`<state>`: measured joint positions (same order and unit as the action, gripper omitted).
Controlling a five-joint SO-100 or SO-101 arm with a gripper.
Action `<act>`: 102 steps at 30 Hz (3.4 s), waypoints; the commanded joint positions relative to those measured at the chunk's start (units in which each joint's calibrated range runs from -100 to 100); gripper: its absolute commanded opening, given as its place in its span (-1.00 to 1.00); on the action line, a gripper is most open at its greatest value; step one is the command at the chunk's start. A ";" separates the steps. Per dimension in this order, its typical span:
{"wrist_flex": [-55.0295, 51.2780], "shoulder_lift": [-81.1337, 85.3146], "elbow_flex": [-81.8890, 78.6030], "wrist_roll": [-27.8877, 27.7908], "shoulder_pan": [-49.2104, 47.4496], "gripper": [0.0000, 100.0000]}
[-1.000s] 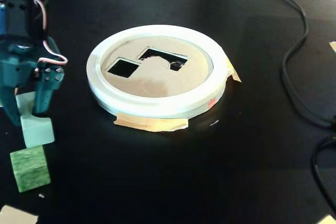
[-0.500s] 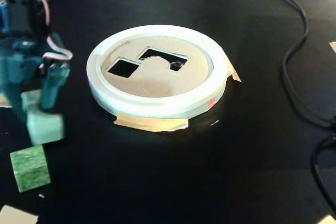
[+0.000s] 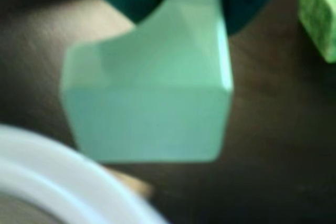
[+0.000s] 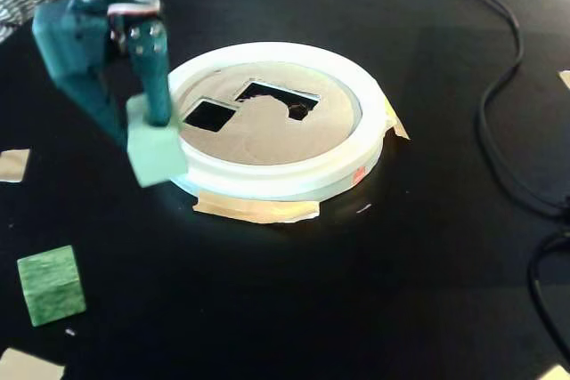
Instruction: Pick up the U shape block and drop it in corresponding U shaped hole
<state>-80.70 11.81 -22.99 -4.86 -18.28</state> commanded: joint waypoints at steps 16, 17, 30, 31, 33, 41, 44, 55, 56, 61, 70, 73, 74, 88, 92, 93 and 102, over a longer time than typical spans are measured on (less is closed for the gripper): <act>4.88 -1.02 19.43 53.97 -14.93 -0.97; 6.69 -1.83 19.43 56.21 -15.18 -0.97; 16.32 -26.37 36.83 72.92 -24.04 -0.97; 16.32 -27.62 37.29 73.75 -25.79 -0.97; 16.32 -29.50 37.47 75.41 -29.03 -0.97; 17.63 -36.13 38.01 76.14 -29.53 -0.97; 17.63 -38.19 39.93 76.09 -29.28 -0.97; 17.13 -46.34 48.12 75.95 -26.41 -0.97; 17.33 -46.34 47.85 75.95 -26.04 -0.97; 16.42 -46.16 47.39 74.73 -24.54 -0.63; 16.22 -45.27 47.30 70.87 -23.17 -0.08; 14.82 -45.00 47.30 70.57 -23.92 -0.08; 13.11 -44.82 47.85 70.13 -24.29 -0.08; 6.29 -38.46 59.87 68.52 -34.15 -0.05; 6.19 -39.09 62.60 68.47 -35.40 -0.04; 6.19 -39.09 62.15 68.47 -35.28 -0.04; 6.09 -39.89 61.33 68.86 -32.65 -0.07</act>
<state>-73.91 -32.68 33.92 63.86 -52.35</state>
